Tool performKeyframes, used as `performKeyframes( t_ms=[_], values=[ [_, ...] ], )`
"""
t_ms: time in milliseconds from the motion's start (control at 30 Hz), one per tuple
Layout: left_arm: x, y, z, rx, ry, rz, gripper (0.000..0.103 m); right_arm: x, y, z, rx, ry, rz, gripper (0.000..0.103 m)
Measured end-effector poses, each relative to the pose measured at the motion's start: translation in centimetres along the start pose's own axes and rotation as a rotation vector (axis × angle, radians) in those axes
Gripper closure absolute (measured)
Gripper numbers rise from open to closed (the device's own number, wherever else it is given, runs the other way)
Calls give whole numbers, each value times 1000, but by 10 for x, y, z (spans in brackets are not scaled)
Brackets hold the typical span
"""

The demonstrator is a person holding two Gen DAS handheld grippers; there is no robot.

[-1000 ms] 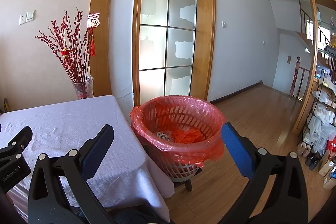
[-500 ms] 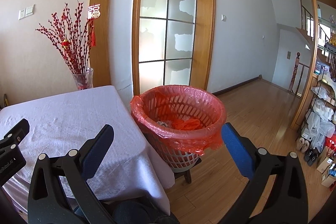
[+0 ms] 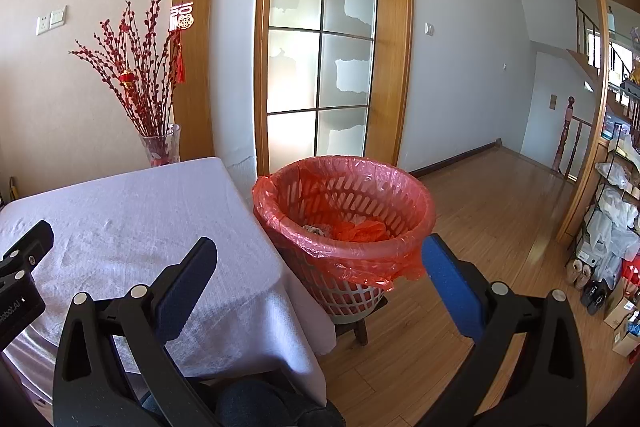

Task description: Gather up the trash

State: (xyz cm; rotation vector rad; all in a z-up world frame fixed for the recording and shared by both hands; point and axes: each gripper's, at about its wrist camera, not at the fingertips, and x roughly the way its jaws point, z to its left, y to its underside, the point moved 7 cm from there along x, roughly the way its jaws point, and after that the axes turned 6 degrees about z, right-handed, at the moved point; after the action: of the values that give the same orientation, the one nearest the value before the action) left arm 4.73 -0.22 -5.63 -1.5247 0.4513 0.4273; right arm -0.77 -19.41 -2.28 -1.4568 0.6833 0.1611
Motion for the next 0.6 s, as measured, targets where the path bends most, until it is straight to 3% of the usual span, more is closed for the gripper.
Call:
performKeyframes(
  t_ms=[600],
  values=[
    [-3,-2,-2,5,3,-11,4,0,0,1,0,0,1,2]
  ],
)
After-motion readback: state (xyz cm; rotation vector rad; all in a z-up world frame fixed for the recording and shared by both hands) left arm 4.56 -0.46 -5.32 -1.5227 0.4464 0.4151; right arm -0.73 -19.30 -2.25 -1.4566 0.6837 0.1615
